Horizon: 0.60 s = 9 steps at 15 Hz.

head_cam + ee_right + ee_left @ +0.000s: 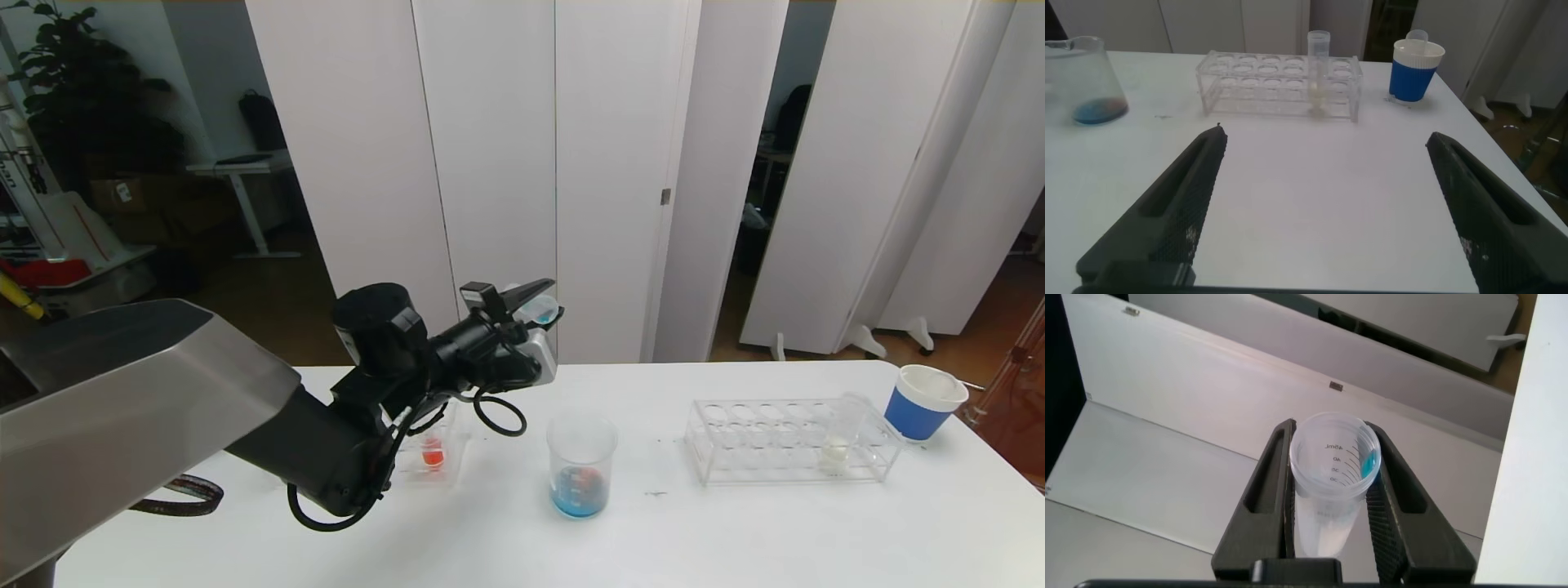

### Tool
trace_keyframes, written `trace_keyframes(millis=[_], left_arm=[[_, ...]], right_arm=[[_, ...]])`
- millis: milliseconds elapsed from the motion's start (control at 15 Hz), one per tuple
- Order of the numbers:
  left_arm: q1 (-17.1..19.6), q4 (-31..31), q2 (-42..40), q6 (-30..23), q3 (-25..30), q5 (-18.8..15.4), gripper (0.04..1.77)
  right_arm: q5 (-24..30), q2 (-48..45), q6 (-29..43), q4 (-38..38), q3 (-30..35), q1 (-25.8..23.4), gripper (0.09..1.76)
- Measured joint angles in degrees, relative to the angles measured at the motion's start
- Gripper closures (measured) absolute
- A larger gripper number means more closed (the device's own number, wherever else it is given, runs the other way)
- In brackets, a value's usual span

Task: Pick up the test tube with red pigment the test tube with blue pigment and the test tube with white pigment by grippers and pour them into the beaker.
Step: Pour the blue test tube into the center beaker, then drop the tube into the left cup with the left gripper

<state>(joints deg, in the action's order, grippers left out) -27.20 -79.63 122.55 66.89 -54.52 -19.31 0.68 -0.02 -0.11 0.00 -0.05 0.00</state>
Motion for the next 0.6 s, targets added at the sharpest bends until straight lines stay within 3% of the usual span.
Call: trace_keyframes(millis=[133, 267, 600], left_arm=[[-0.6, 3.5, -2.9, -7.3, 0.0, 5.0, 1.23], [-1.0, 5.3, -5.6, -11.3, 0.1, 9.6, 1.23], [-1.9, 15.4, -11.7, -21.6, -1.2, 28.3, 1.23]], right_arm=[[0.0, 0.0, 0.0, 0.0, 0.0, 0.0, 0.1], [0.0, 0.0, 0.0, 0.0, 0.0, 0.0, 0.1], [0.0, 0.0, 0.0, 0.0, 0.0, 0.0, 0.1]])
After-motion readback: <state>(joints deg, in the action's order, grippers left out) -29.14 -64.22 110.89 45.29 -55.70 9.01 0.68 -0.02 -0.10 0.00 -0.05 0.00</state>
